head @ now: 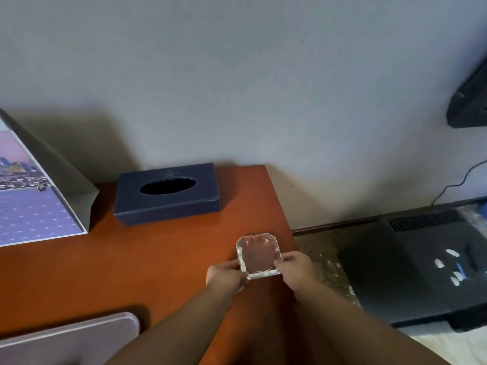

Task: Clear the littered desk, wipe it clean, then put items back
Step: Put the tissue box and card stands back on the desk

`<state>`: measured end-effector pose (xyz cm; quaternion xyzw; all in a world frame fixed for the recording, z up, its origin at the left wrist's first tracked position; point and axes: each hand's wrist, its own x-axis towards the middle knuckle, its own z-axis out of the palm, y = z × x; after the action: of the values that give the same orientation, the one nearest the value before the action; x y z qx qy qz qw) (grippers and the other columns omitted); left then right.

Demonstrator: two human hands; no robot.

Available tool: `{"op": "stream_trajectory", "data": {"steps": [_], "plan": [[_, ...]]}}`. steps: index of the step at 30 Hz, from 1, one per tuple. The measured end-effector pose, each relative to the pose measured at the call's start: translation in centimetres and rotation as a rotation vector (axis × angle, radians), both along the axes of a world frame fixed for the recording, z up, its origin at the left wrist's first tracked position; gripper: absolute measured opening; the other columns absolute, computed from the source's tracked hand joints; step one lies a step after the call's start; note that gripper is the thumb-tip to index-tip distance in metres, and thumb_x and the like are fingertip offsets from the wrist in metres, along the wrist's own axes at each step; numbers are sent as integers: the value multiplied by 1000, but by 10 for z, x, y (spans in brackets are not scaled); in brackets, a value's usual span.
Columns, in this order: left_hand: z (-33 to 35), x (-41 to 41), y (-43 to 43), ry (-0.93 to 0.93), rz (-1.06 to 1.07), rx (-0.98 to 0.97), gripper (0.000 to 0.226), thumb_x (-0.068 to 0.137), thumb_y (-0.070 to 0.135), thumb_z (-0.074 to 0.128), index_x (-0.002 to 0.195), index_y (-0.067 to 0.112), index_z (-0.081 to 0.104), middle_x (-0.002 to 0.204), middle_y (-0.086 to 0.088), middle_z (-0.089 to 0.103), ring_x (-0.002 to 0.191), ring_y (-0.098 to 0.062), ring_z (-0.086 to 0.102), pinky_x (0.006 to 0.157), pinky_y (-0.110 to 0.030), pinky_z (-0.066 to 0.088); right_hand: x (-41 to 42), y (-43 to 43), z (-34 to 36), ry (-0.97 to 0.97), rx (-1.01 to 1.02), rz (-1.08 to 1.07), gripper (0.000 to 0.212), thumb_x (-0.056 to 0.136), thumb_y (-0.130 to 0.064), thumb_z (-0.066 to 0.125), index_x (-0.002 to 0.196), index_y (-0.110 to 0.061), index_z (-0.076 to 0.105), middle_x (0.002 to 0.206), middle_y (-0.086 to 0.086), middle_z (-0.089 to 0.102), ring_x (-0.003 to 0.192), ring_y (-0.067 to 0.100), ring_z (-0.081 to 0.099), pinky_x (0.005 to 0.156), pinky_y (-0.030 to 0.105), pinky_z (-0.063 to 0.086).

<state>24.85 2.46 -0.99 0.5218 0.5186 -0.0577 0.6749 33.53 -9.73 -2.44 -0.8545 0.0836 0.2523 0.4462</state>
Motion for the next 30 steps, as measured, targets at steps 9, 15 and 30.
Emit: {"op": "stream_trajectory", "data": {"steps": [9, 15, 30], "plan": [[-8, 50, 3, -48, -112, 336, 35, 75, -6, 60, 101, 13, 73, 77, 8, 70, 75, -16, 66, 74, -34, 56, 54, 8, 0, -227, -49, 478, 38, 79, -18, 74, 115, -15, 65, 92, -6, 65, 79, 3, 53, 55, 3, 35], [-14, 80, 26, -22, -423, 570, 47, 75, -6, 53, 108, 25, 66, 79, 5, 66, 77, -19, 64, 70, -29, 54, 81, 23, -9, -237, -72, 563, 45, 87, -32, 65, 129, -21, 55, 113, -7, 67, 102, 8, 61, 79, 13, 43], [-13, 106, 45, -25, -408, 519, 59, 78, -4, 59, 129, 26, 52, 92, 4, 50, 70, -11, 52, 56, -19, 44, 122, 61, -28, -144, -180, 598, 69, 93, -33, 56, 149, -9, 23, 145, 9, 42, 134, 27, 39, 107, 32, 32]]}}
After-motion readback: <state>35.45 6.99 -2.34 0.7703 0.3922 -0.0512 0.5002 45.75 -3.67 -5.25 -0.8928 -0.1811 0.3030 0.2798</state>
